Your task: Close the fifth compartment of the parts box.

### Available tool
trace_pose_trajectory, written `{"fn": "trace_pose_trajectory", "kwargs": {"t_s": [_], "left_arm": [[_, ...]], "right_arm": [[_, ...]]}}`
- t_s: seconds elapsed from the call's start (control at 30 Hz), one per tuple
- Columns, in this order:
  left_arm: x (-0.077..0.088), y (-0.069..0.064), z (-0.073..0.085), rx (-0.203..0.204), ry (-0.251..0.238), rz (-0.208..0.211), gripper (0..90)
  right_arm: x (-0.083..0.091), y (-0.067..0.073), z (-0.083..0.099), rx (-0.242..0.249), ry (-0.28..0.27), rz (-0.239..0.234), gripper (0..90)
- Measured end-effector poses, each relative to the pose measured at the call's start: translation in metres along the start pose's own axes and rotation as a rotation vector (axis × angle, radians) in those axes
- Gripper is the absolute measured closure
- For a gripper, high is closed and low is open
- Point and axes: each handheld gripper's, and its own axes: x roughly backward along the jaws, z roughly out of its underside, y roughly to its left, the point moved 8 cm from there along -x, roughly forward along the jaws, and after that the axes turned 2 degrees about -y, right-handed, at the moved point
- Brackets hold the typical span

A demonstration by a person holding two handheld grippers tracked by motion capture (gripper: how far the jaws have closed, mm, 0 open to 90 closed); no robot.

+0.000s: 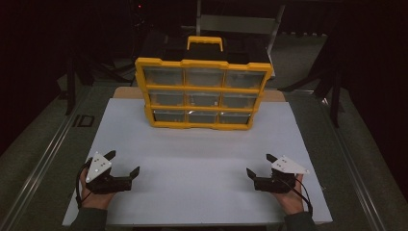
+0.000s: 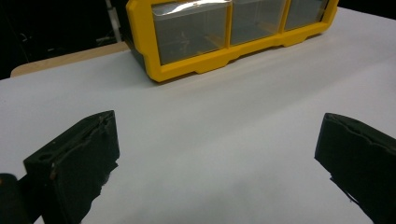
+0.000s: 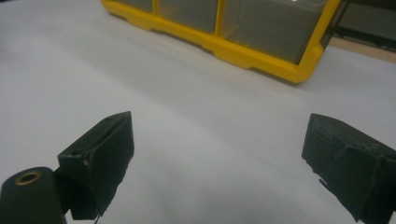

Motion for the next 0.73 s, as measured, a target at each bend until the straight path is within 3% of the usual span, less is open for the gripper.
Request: {"fn": "trace_pose_trajectory", "kwargs": {"t_s": [0.2,0.73], "left_arm": [[0.0015,-0.0012,-0.0035,-0.005,-0.030,0.002,0.0],[-0.0046,0.0002,-0.0009,-0.004,-0.013,-0.004,0.0]], "right_arm": [[0.0052,-0.0022,-0.0047,0.001,-0.066,0.020,8.6],[0.0002,-0.0036,0.0000,-0.012,-0.063,0.002,8.6]]}}
